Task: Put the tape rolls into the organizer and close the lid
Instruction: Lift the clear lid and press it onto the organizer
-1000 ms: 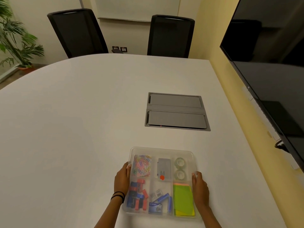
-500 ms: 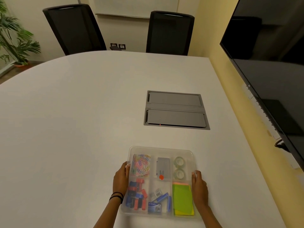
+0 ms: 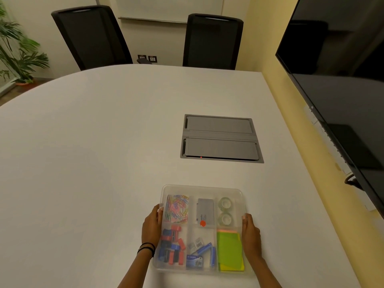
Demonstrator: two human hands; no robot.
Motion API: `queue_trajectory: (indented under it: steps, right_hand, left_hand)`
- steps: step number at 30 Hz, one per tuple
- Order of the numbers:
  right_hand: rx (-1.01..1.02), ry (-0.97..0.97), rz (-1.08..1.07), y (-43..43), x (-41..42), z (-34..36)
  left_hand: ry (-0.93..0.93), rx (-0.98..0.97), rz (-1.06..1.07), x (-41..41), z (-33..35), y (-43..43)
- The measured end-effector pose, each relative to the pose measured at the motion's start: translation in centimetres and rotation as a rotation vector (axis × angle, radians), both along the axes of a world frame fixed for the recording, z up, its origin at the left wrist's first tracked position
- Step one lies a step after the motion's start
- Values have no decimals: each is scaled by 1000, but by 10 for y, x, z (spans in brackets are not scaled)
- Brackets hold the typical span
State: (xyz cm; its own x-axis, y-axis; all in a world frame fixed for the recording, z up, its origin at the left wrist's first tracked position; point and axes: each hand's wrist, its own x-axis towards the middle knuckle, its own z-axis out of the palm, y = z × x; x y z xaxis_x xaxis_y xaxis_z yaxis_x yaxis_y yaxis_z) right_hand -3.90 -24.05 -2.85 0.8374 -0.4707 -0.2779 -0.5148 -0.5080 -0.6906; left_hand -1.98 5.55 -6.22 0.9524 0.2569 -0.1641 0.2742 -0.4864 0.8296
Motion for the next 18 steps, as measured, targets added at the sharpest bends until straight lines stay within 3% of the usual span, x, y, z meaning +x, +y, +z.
queue_trajectory:
  steps: [13,15,18]
  right_hand:
    - [-53,34,37,-2,-6,-2]
    - [-144,21,53,0,-6,1]
    - [-447,-57,114,11,2,7]
  left_hand:
    - [-21,-34,2,-8,3,1]
    - [-21,-28,1,-9,3,1]
    - [-19,-18,11,-9,3,1]
